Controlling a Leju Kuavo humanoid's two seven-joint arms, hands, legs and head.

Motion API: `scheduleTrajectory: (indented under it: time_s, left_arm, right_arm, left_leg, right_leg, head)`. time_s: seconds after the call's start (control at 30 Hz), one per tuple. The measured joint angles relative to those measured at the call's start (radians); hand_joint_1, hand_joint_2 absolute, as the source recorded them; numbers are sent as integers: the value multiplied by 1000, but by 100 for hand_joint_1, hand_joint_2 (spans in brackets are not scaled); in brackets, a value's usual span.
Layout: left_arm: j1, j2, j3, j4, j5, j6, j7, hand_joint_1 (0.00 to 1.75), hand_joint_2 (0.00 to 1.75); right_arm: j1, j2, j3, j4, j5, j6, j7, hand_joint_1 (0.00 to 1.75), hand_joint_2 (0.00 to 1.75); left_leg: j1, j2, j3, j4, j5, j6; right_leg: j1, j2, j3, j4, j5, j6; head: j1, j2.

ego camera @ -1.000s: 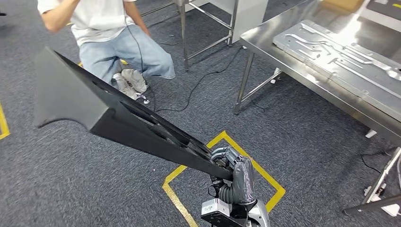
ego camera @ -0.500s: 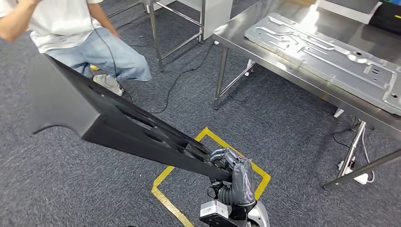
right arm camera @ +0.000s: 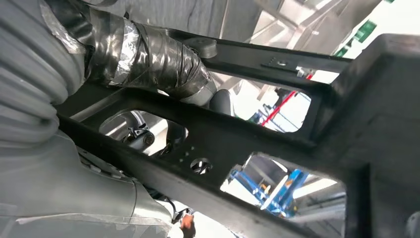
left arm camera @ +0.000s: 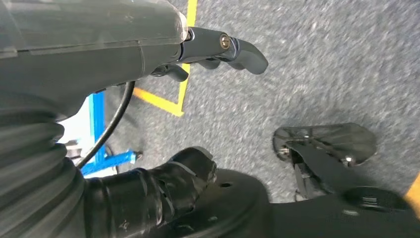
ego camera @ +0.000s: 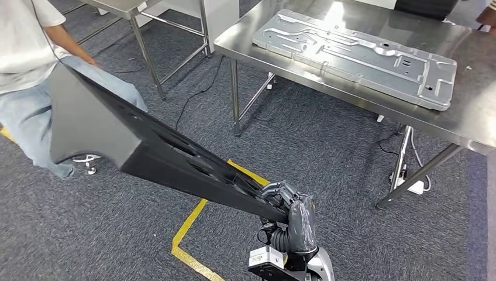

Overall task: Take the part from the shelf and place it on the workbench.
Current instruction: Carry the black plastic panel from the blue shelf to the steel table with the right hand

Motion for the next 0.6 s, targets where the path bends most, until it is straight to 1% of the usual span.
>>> scheduleTrajectory:
  time_s: [0.03,0.07,0.1,0.13,0.17,0.2,0.23,0.27,0.3,0.33,0.37,0.4,0.43,0.47,0.5,0.53,0.57,0.6]
  left_arm:
    - [-2,1,0,0,0,0,0,0,175]
    - [-4,1,0,0,0,1,0,0,175]
    - [-5,1,0,0,0,1,0,0,175]
    - [-7,1,0,0,0,1,0,0,175]
    - [-6,1,0,0,0,1,0,0,175]
    - [-6,1,0,0,0,1,0,0,175]
    - [-6,1,0,0,0,1,0,0,175]
    - [-5,1,0,0,0,1,0,0,175]
    - [-5,1,0,0,0,1,0,0,175]
    - [-4,1,0,0,0,1,0,0,175]
    - [-2,1,0,0,0,1,0,0,175]
    - [-1,1,0,0,0,1,0,0,175]
    - [-1,1,0,0,0,1,0,0,175]
    - [-2,1,0,0,0,1,0,0,175]
    - [-2,0,0,0,0,1,0,0,175]
    - [-3,-1,0,0,0,0,0,0,175]
    - [-3,-1,0,0,0,0,0,0,175]
    - [-3,-2,0,0,0,0,0,0,175]
  right_arm:
    - [0,0,0,0,6,-2,0,171,175]
    - [0,0,0,0,11,-4,0,171,175]
    - [1,0,0,0,15,-5,0,171,175]
    - [2,-1,0,0,18,-6,0,171,175]
    - [2,-1,0,0,20,-6,0,171,175]
    - [3,-1,0,0,22,-7,0,171,175]
    - [2,-1,0,0,23,-7,0,171,175]
    - [2,-1,0,0,23,-7,0,171,175]
    - [2,-1,0,0,23,-7,0,171,175]
    - [2,-2,0,0,23,-7,0,171,175]
    - [3,-2,0,0,24,-7,0,171,175]
    - [4,-2,0,1,24,-7,0,171,175]
    - [4,-2,0,2,24,-7,0,171,175]
    - [3,-2,0,2,24,-7,0,171,175]
    - [2,-2,0,2,24,-7,0,171,175]
    - [1,-2,0,2,24,-7,0,171,175]
    - [0,-2,0,2,24,-8,0,171,175]
    - [0,-2,0,2,25,-8,0,171,175]
  left_leg:
    - [0,-5,17,-46,18,5]
    - [-1,-9,26,-71,24,11]
    - [-3,-12,26,-75,20,18]
    - [-4,-12,26,-77,24,27]
    - [-4,-9,26,-79,27,34]
    - [-3,-7,27,-82,30,41]
    - [-2,-4,27,-86,33,48]
    - [-1,-1,27,-87,35,52]
    - [-2,1,26,-88,35,54]
    - [-3,4,25,-87,35,55]
    - [-4,7,25,-87,35,56]
    - [-4,9,25,-87,35,56]
    - [-5,11,25,-87,34,56]
    - [-6,11,27,-87,34,55]
    - [-7,12,28,-88,33,54]
    - [-9,12,29,-88,32,52]
    - [-9,12,29,-88,32,49]
    - [-10,13,29,-90,31,44]
  right_leg:
    - [1,5,-3,7,-4,6]
    - [2,8,-7,12,-6,12]
    - [3,9,-10,14,-6,18]
    - [2,10,-11,13,-5,23]
    - [1,7,-12,15,-6,28]
    - [1,-3,-16,25,-15,33]
    - [0,-15,-28,52,-33,37]
    - [-1,-30,-48,97,-61,42]
    - [-1,-41,-77,159,-94,46]
    - [-2,-46,-107,222,-120,48]
    - [-2,-48,-128,266,-132,49]
    - [-2,-48,-134,278,-126,48]
    - [-2,-49,-119,249,-102,45]
    - [0,-51,-86,184,-66,38]
    - [3,-55,-49,113,-40,30]
    - [8,-60,-19,53,-20,23]
    - [12,-63,-1,15,-12,17]
    - [15,-65,4,4,-14,14]
  head:
    - [0,0]
    - [0,0]
    - [0,0]
    - [1,0]
    - [0,0]
    - [1,0]
    - [1,0]
    - [2,0]
    - [2,0]
    - [2,0]
    - [2,0]
    - [2,0]
    - [2,0]
    - [2,0]
    - [2,0]
    - [2,0]
    - [1,0]
    - [1,0]
